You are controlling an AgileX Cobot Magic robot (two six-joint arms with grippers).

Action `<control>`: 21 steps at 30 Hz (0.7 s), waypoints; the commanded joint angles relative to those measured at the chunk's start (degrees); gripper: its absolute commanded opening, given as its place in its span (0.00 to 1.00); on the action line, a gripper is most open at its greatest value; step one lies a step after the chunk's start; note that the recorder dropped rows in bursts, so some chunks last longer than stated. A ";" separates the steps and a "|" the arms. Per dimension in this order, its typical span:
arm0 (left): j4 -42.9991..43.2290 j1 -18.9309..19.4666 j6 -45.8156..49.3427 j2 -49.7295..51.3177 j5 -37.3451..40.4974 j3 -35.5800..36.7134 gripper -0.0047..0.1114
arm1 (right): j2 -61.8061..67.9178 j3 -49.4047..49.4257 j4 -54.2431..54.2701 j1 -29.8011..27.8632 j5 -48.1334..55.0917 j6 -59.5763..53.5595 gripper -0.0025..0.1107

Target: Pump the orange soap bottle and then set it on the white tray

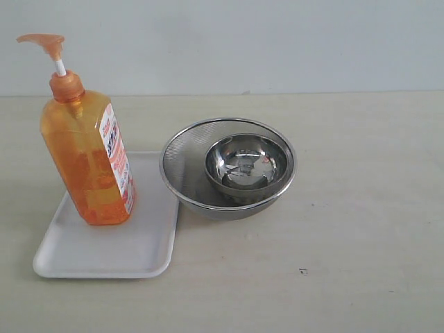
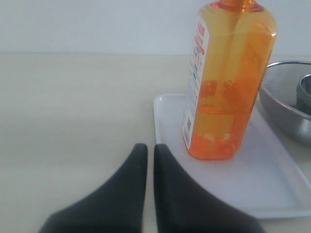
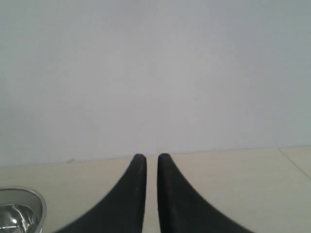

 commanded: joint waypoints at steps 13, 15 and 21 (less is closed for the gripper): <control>0.06 0.20 -0.43 -0.21 0.02 0.23 0.08 | -18.28 7.78 0.06 -8.27 5.50 -1.58 0.08; 0.06 0.20 -0.43 -0.21 0.02 0.23 0.08 | -18.28 7.78 0.06 -8.27 6.80 -2.64 0.08; 0.06 0.20 -0.43 -0.21 0.02 0.23 0.08 | -18.28 7.78 0.06 -8.27 10.78 -1.92 0.08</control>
